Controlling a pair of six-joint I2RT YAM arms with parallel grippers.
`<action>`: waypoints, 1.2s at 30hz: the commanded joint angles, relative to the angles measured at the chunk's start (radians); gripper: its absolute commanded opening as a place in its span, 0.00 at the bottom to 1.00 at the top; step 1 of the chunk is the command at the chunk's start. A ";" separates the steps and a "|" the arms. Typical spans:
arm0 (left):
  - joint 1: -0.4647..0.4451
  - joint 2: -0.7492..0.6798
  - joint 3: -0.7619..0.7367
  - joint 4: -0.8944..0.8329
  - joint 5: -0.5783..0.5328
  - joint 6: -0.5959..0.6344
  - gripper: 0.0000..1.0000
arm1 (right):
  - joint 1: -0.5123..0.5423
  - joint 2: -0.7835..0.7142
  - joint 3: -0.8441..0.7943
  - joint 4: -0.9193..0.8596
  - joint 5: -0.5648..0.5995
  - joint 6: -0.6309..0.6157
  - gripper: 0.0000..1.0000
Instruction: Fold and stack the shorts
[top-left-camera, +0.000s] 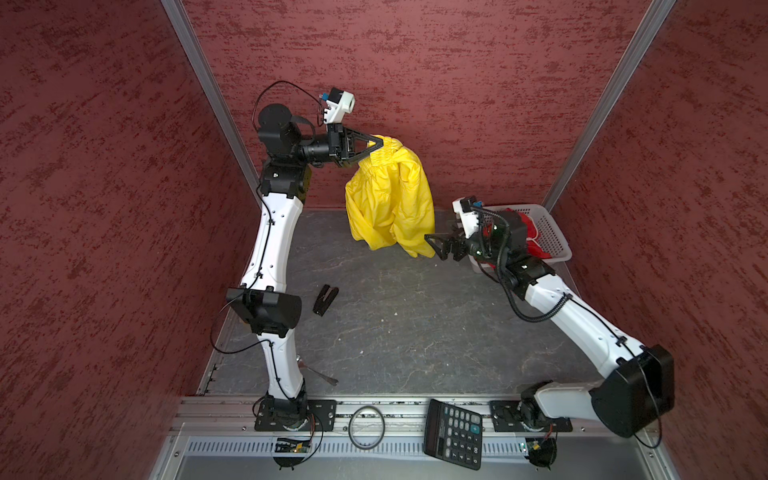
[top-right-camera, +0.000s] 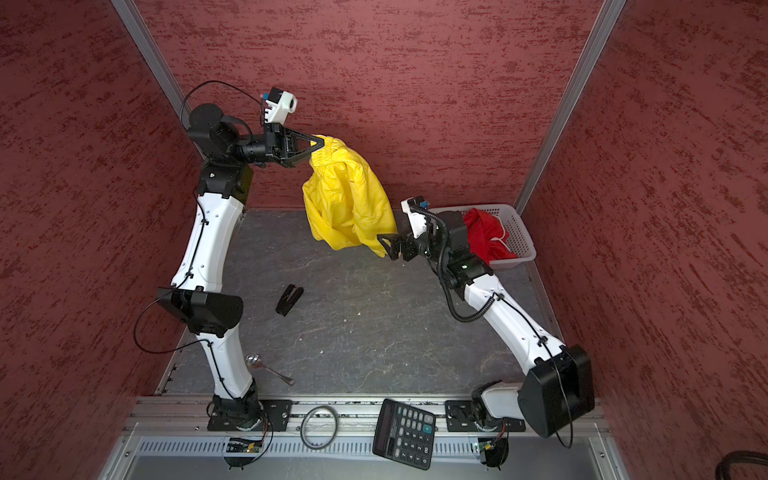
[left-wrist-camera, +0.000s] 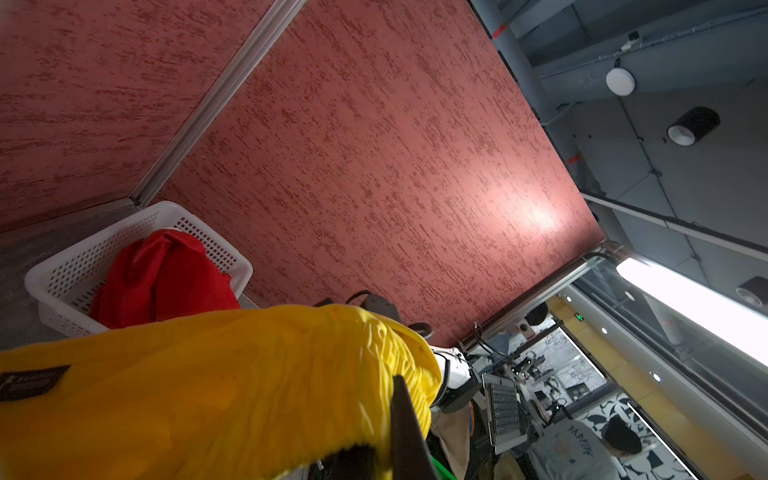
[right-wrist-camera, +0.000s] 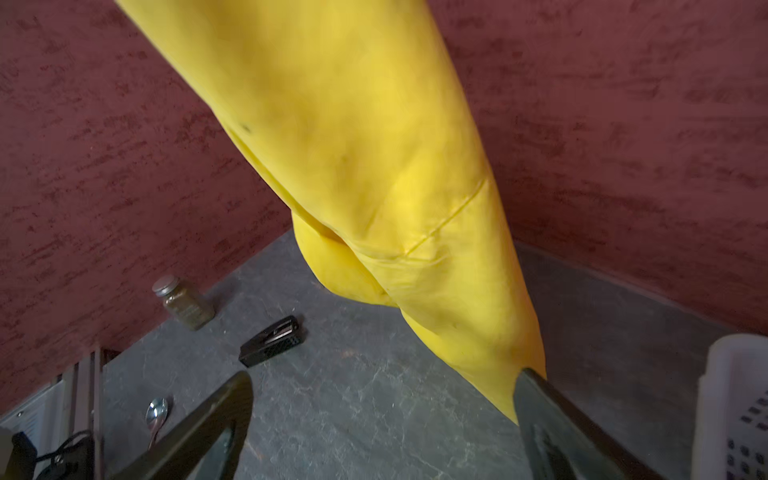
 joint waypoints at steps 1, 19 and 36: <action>-0.014 -0.108 -0.005 -0.032 0.031 0.128 0.00 | 0.003 0.046 0.024 0.071 -0.116 -0.001 0.98; 0.158 0.091 0.016 0.161 0.008 -0.110 0.00 | -0.070 0.336 0.568 -0.106 0.276 0.061 0.00; 0.225 -0.302 -0.915 0.018 -0.031 0.305 0.00 | -0.066 -0.104 -0.321 0.269 0.101 0.299 0.69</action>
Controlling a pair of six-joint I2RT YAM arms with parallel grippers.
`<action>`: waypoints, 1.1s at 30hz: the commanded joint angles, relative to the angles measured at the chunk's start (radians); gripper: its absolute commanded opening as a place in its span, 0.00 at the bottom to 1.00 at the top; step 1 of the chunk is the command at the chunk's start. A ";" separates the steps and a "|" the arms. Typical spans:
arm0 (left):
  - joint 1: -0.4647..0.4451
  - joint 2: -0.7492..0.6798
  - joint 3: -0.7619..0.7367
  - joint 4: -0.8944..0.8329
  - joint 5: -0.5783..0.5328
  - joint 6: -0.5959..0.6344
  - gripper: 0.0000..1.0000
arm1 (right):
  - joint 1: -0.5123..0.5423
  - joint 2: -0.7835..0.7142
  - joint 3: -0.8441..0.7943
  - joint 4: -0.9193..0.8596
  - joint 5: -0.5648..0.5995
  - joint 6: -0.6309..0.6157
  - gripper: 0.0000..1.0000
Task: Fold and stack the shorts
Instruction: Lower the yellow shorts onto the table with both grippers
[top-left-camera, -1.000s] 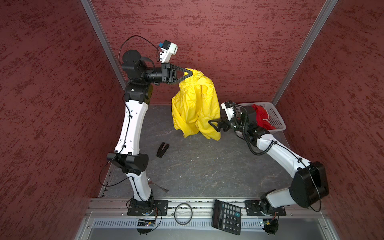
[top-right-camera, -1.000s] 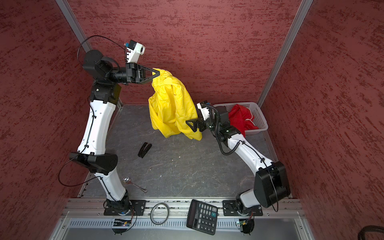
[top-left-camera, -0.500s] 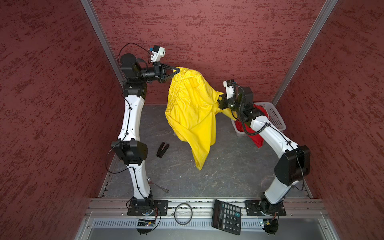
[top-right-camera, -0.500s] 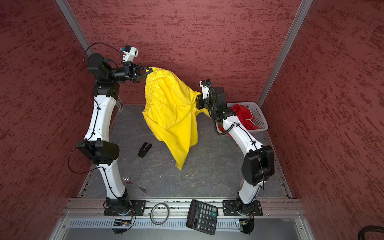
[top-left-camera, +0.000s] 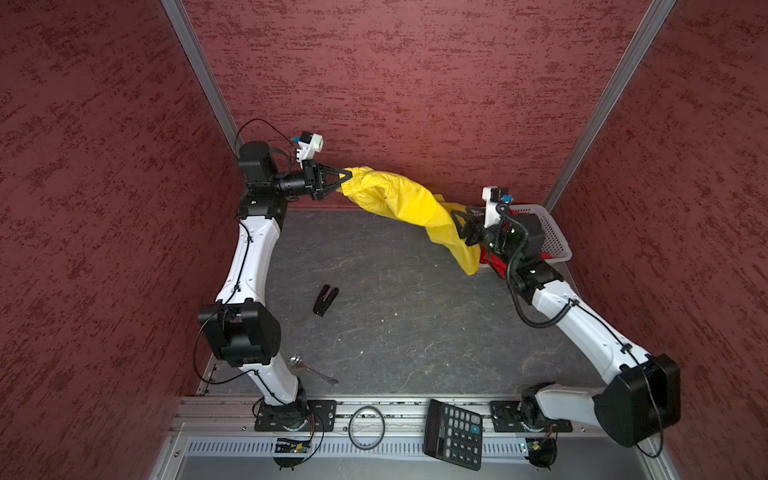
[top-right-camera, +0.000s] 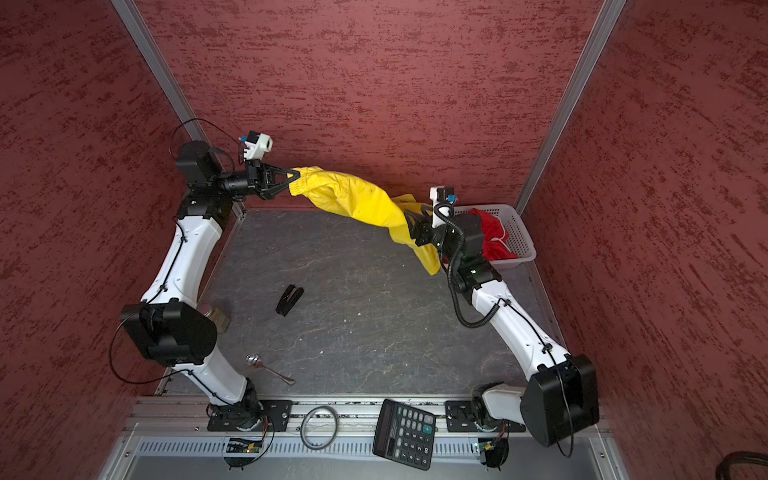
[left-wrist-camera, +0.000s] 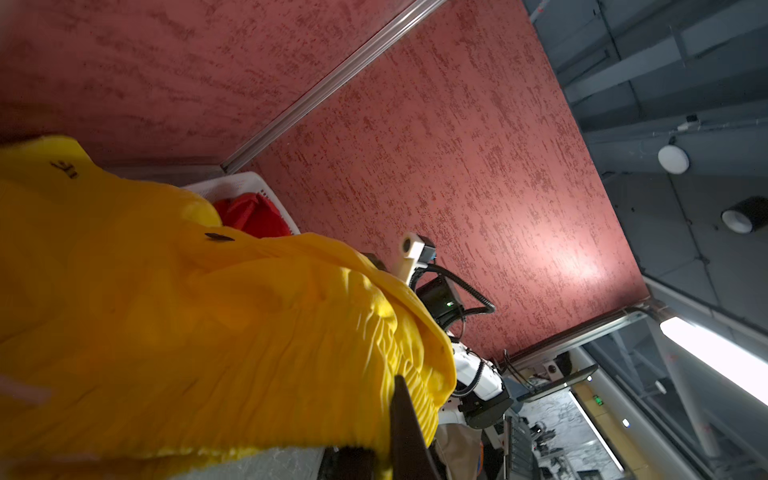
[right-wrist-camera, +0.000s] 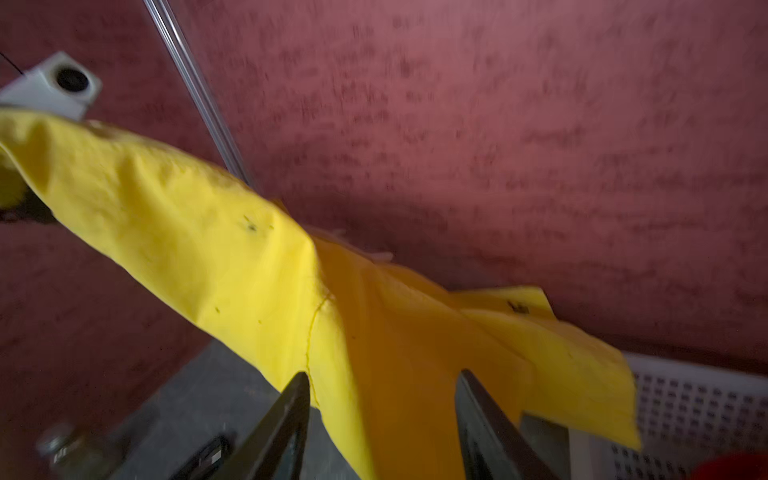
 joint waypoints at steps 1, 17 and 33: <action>0.027 -0.033 -0.269 -0.003 -0.042 0.130 0.00 | 0.007 -0.035 -0.174 -0.002 -0.118 0.136 0.74; 0.038 -0.097 -0.626 -0.052 -0.151 0.189 0.08 | 0.040 0.214 0.043 -0.305 0.014 0.054 0.83; 0.043 -0.083 -0.627 -0.102 -0.168 0.217 0.09 | 0.103 0.808 0.585 -0.424 0.213 0.042 0.81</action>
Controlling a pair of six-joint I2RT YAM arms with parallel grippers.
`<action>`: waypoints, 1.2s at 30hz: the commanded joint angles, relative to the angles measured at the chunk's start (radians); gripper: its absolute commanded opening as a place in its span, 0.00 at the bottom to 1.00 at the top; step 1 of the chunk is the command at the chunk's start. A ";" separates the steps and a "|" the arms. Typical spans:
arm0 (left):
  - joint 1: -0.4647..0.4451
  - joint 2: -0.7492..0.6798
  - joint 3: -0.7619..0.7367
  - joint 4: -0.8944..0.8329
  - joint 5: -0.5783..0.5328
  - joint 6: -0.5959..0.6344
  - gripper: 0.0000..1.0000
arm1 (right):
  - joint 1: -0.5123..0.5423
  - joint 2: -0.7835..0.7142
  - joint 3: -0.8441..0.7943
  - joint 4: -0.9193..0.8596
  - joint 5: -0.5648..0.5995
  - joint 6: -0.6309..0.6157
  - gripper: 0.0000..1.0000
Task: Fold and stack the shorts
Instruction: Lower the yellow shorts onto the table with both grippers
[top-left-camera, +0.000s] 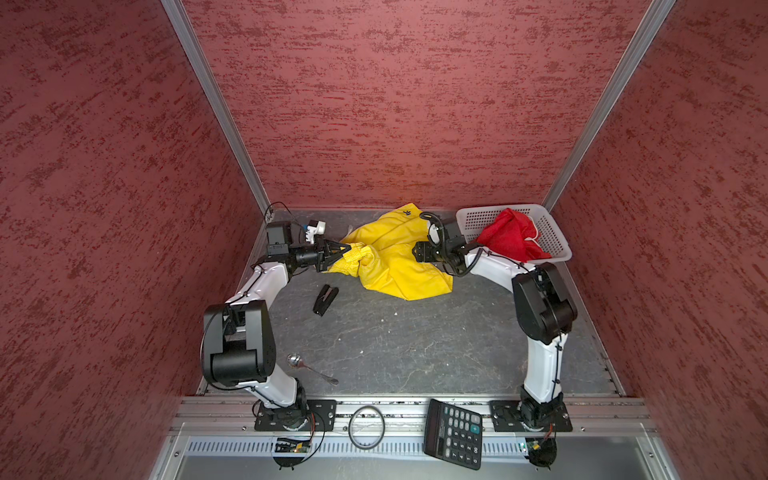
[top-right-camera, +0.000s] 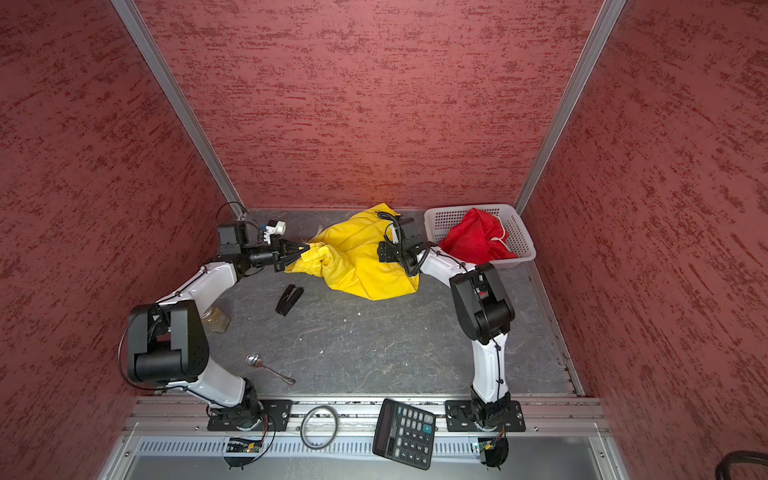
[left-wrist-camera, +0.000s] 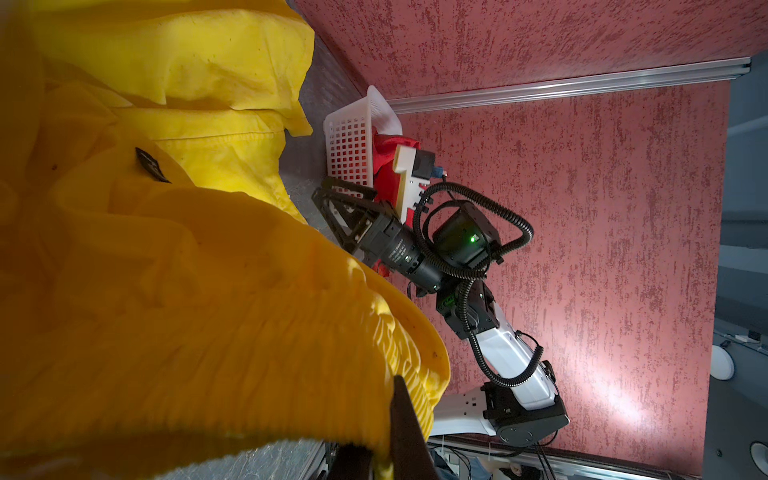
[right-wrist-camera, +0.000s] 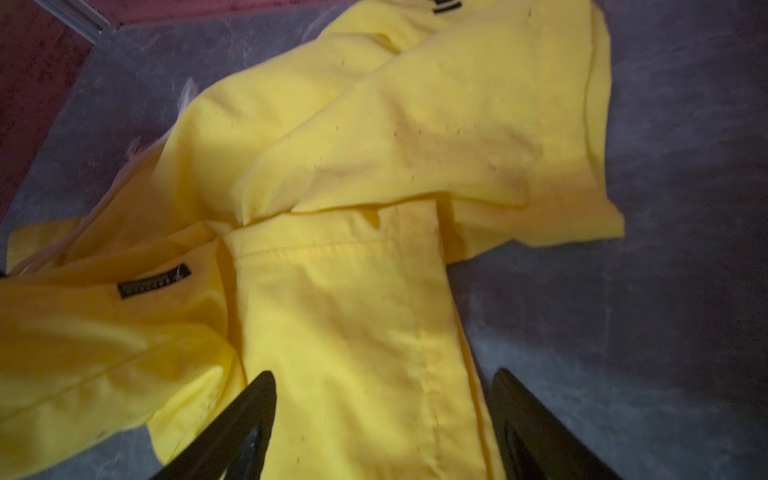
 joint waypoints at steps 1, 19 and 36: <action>0.002 -0.001 0.006 0.006 0.006 0.023 0.09 | -0.005 0.068 0.091 -0.050 0.059 -0.005 0.81; 0.007 -0.016 0.001 -0.005 0.003 0.019 0.08 | -0.066 0.336 0.348 -0.057 -0.194 0.111 0.43; 0.017 -0.021 -0.015 -0.003 -0.023 -0.003 0.08 | -0.090 -0.194 -0.040 0.069 -0.108 0.064 0.00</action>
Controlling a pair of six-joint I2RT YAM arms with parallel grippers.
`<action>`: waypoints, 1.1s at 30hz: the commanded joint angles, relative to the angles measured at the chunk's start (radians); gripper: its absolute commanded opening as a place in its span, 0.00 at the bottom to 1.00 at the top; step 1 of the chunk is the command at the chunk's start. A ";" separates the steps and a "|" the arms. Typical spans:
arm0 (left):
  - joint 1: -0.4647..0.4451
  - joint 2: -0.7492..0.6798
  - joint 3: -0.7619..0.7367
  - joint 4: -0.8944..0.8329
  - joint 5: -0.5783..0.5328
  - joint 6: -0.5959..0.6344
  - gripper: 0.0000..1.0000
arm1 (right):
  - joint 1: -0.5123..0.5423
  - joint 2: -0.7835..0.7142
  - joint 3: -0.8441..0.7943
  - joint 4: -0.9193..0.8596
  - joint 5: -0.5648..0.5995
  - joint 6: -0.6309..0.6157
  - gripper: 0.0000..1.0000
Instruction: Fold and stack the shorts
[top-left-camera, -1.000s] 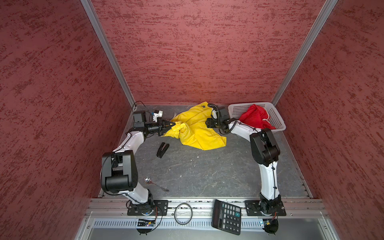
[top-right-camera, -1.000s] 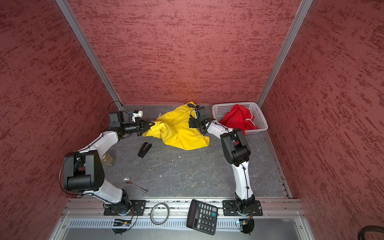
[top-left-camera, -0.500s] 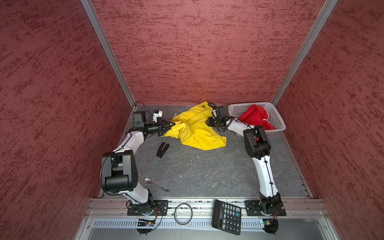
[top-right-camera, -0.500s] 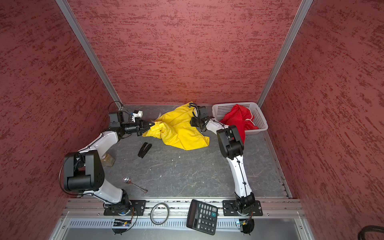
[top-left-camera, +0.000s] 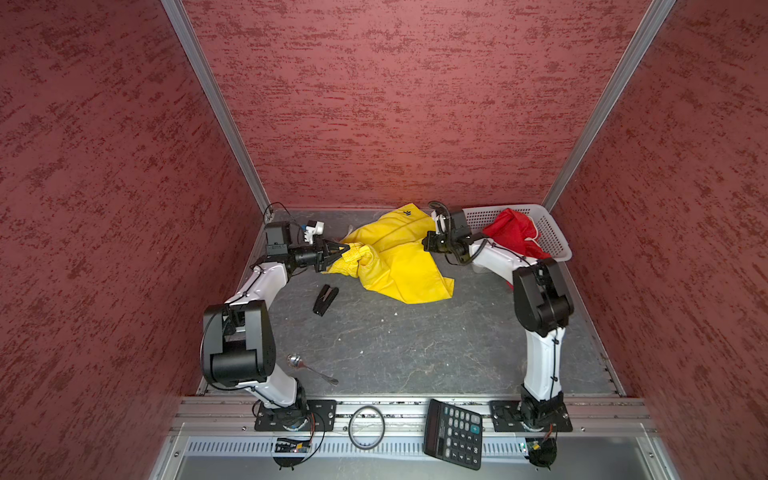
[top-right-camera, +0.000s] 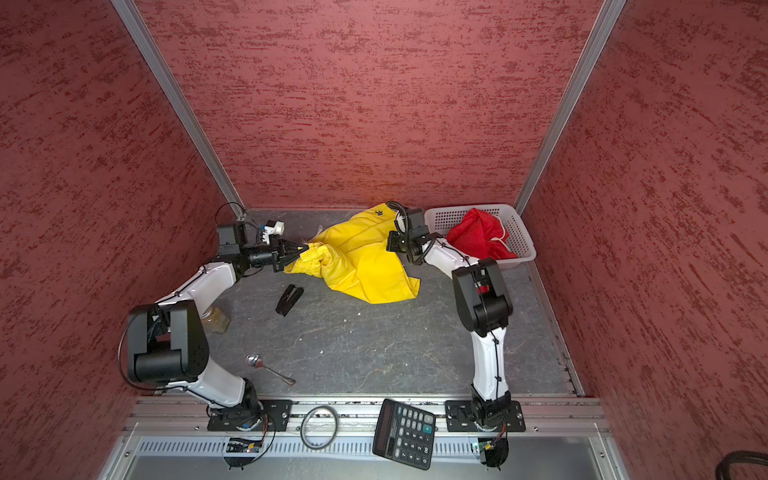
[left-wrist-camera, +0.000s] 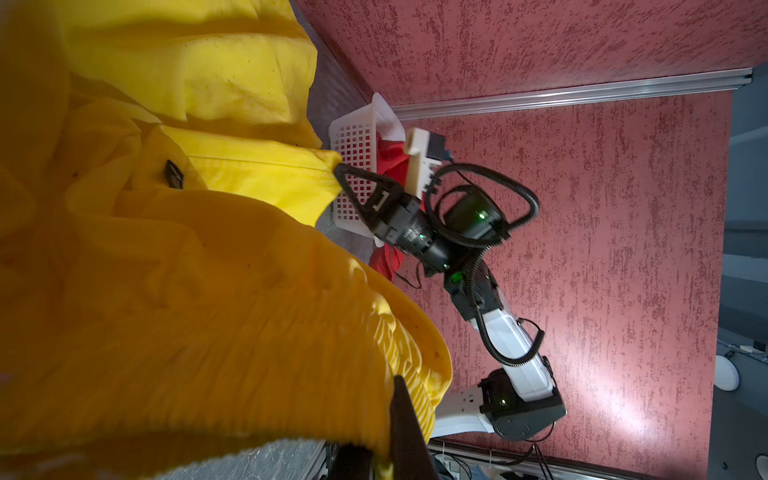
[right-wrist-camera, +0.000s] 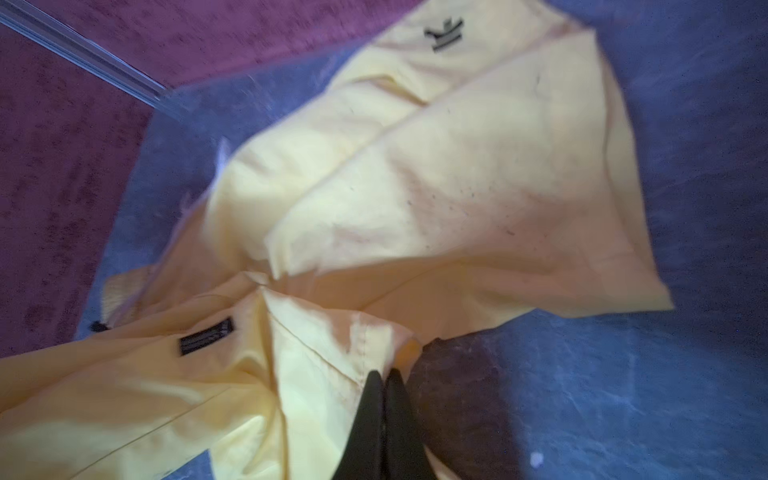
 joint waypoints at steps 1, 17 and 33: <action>0.005 -0.027 -0.022 0.002 -0.011 0.002 0.08 | -0.013 -0.159 -0.092 0.083 0.052 -0.019 0.00; 0.012 -0.035 -0.129 0.010 -0.070 0.006 0.08 | -0.035 -0.850 -0.707 -0.054 0.357 -0.001 0.00; 0.023 -0.022 -0.239 0.062 -0.170 -0.027 0.02 | -0.288 -1.164 -1.219 -0.114 0.260 0.334 0.00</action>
